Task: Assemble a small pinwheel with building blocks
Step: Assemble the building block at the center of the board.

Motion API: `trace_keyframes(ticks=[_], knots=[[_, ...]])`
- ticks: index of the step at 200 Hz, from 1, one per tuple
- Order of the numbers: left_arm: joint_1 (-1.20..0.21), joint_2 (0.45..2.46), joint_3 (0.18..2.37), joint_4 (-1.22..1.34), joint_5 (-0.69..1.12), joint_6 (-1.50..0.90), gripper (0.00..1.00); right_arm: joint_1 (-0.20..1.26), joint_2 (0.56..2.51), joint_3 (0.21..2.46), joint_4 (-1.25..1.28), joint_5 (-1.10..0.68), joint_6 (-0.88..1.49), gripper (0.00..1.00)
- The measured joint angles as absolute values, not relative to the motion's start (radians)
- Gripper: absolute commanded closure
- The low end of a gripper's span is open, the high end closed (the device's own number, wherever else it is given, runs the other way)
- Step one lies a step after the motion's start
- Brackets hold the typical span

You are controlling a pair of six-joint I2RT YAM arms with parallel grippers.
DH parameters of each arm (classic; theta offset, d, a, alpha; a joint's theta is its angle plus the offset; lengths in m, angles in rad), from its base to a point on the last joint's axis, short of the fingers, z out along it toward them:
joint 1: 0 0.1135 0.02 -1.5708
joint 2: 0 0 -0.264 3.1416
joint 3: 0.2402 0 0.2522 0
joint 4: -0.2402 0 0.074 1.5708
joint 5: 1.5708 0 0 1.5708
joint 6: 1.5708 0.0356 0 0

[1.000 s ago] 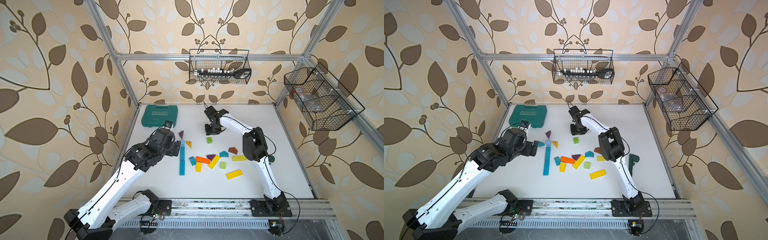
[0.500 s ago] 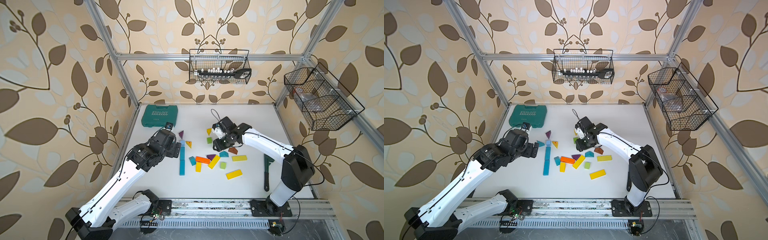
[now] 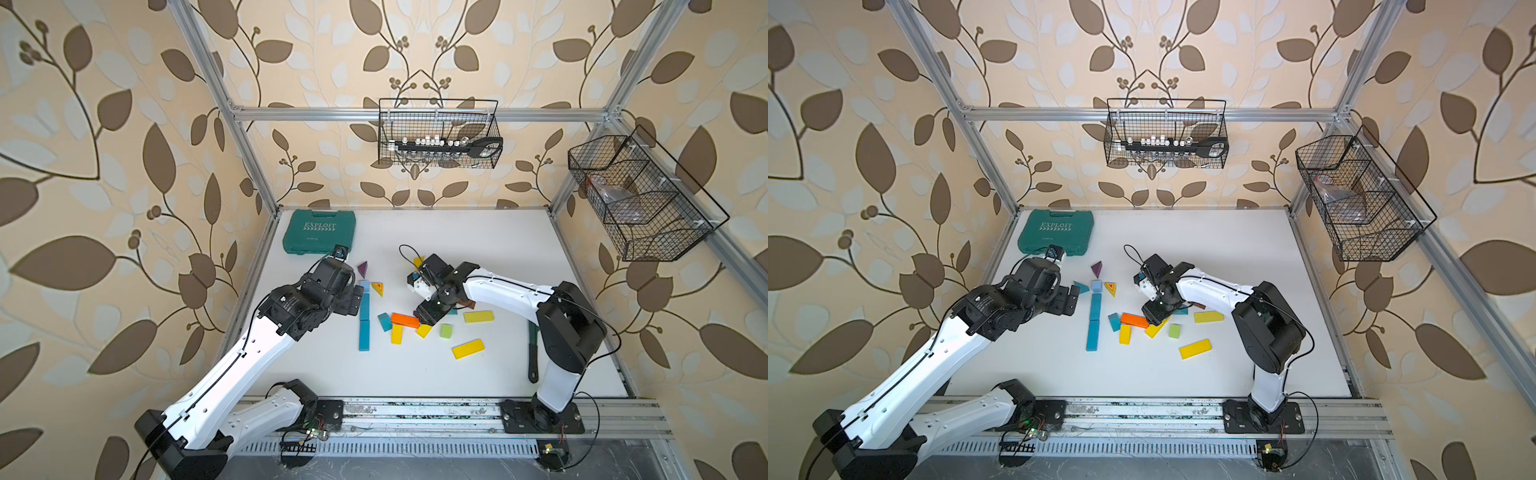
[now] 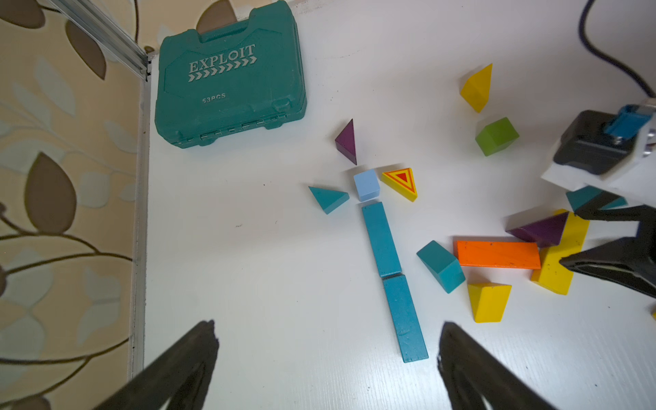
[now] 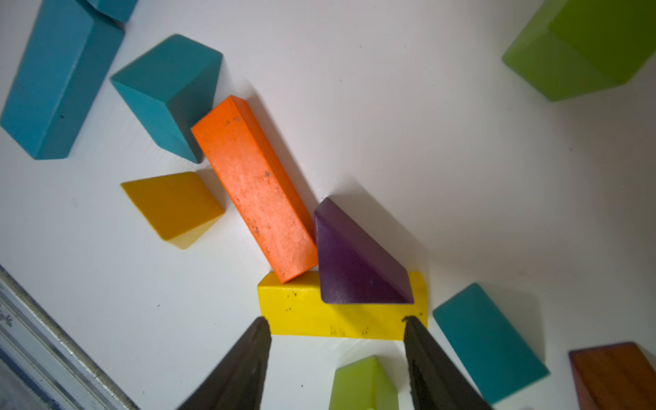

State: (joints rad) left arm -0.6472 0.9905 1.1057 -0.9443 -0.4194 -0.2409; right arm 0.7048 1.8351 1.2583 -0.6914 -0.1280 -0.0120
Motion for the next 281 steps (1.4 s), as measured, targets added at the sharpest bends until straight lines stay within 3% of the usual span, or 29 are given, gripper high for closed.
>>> trace_keyframes(ticks=[46, 87, 123, 171, 281], knots=[[-0.647, 0.991, 1.103, -0.945, -0.420, -0.241, 0.01, 0.705, 1.900, 1.314, -0.683, -0.106, -0.047, 0.45], [-0.647, 0.991, 1.103, -0.947, -0.420, -0.241, 0.01, 0.705, 1.921, 1.327, -0.679, -0.094, -0.049, 0.42], [-0.647, 0.995, 1.103, -0.949, -0.420, -0.241, 0.01, 0.707, 1.940, 1.352, -0.671, -0.101, -0.015, 0.32], [-0.647, 0.997, 1.103, -0.949, -0.420, -0.241, 0.01, 0.734, 1.979, 1.363, -0.661, -0.094, 0.043, 0.31], [-0.647, 1.008, 1.101, -0.950, -0.419, -0.241, 0.01, 0.757, 2.000, 1.400, -0.664, 0.028, 0.178, 0.49]])
